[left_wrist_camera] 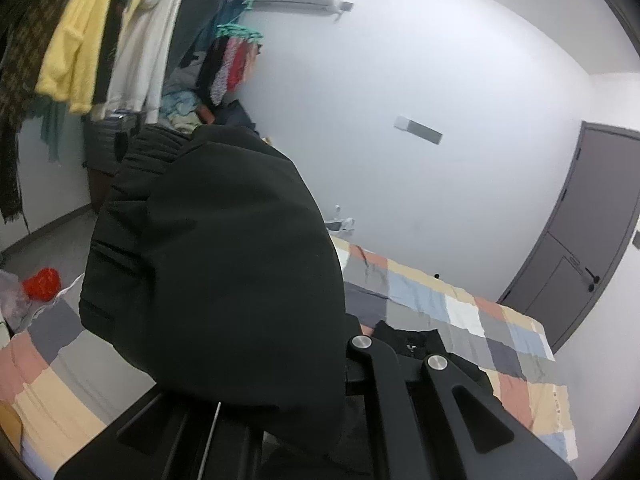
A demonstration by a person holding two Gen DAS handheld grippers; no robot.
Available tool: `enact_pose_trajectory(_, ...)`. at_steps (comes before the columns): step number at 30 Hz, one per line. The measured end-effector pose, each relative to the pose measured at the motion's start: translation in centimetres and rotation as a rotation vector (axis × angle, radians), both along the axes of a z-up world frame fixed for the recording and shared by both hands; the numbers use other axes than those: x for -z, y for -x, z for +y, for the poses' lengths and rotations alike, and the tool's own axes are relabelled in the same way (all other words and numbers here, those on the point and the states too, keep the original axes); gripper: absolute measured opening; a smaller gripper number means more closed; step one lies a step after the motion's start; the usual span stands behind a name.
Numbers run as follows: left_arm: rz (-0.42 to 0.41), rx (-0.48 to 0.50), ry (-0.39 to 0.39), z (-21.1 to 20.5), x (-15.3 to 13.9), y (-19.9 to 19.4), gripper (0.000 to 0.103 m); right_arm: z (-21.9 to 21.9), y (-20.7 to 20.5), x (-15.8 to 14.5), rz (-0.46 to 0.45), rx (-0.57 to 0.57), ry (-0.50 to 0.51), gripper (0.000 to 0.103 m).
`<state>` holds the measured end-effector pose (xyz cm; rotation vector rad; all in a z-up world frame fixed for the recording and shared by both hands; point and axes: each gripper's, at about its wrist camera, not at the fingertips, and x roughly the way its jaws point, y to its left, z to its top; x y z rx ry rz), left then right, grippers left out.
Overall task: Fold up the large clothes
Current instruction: 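Lift the sleeve with the left gripper, fold it across the body, release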
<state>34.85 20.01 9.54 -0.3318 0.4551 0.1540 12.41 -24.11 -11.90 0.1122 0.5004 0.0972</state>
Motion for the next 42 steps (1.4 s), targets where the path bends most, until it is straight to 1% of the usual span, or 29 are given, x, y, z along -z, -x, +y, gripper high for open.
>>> enact_pose_trajectory(3,-0.006,0.035,-0.013,-2.8,0.0,-0.7,0.005,-0.4,0.1,0.1,0.002,0.002,-0.012,0.103)
enact_pose_trajectory(7,-0.005,0.089,-0.054,-6.3,0.5,-1.8,0.005,-0.8,0.0,0.2,0.003,-0.002,-0.026,0.103)
enact_pose_trajectory(10,0.017,0.178,-0.07,-10.1,1.3,-2.9,0.005,-0.7,0.1,0.1,-0.004,-0.005,-0.01,0.103)
enact_pose_trajectory(14,0.03,0.272,-0.091,-15.5,3.0,-3.7,0.006,-1.0,0.3,0.0,-0.019,0.001,-0.001,0.103)
enact_pose_trajectory(16,0.029,0.311,-0.051,-17.2,4.0,-4.1,0.006,-1.4,0.3,0.2,-0.007,0.013,-0.004,0.103)
enact_pose_trajectory(17,0.04,0.343,-0.006,-18.3,4.9,-4.4,0.006,-1.4,0.3,0.2,-0.007,0.013,-0.004,0.103)
enact_pose_trajectory(18,0.048,0.37,0.004,-19.2,5.5,-4.9,0.006,-1.6,0.4,0.2,-0.005,0.017,0.0,0.103)
enact_pose_trajectory(19,0.052,0.387,-0.015,-20.1,6.1,-5.1,0.006,-1.6,0.6,0.2,-0.007,0.017,0.004,0.103)
enact_pose_trajectory(21,0.055,0.413,-0.086,-22.9,7.4,-5.5,0.006,-1.7,1.0,0.3,-0.013,0.013,0.004,0.103)
enact_pose_trajectory(22,0.059,0.421,-0.1,-23.7,7.9,-5.6,0.006,-1.7,1.0,0.3,-0.013,0.011,0.005,0.103)
enact_pose_trajectory(23,0.072,0.433,-0.096,-25.0,8.9,-5.9,0.006,-1.9,1.0,0.4,-0.012,0.008,0.005,0.103)
enact_pose_trajectory(24,0.087,0.446,-0.067,-25.5,9.6,-6.2,0.006,-2.0,1.0,0.4,-0.013,0.005,0.004,0.103)
enact_pose_trajectory(25,0.108,0.469,-0.02,-26.5,10.7,-6.5,0.006,-2.2,1.0,0.4,-0.014,0.005,-0.002,0.103)
enact_pose_trajectory(26,0.122,0.488,-0.004,-27.7,11.6,-6.6,0.006,-2.4,0.9,0.5,-0.014,0.002,-0.011,0.103)
enact_pose_trajectory(28,0.139,0.51,-0.024,-29.9,13.3,-6.8,0.006,-2.9,0.7,0.7,-0.015,-0.001,-0.022,0.103)
enact_pose_trajectory(30,0.157,0.524,-0.057,-31.9,15.1,-7.1,0.009,-3.4,0.3,1.1,-0.01,-0.002,-0.03,0.103)
enact_pose_trajectory(33,0.207,0.539,-0.035,-34.4,18.9,-8.0,0.009,-4.4,-0.2,1.6,-0.003,0.0,-0.062,0.103)
enact_pose_trajectory(35,0.235,0.531,-0.043,-36.0,21.2,-8.7,0.009,-4.9,-0.6,1.9,0.0,0.002,-0.068,0.103)
enact_pose_trajectory(38,0.27,0.532,-0.093,-37.7,24.3,-10.0,0.009,-5.7,-1.1,2.5,0.009,0.019,-0.062,0.103)
enact_pose_trajectory(40,0.281,0.537,-0.133,-39.2,25.8,-10.6,0.008,-6.7,-1.4,2.9,0.003,0.05,-0.073,0.103)
enact_pose_trajectory(42,0.291,0.541,-0.156,-40.2,27.2,-10.9,0.01,-7.4,-1.9,3.4,0.017,0.06,-0.085,0.103)
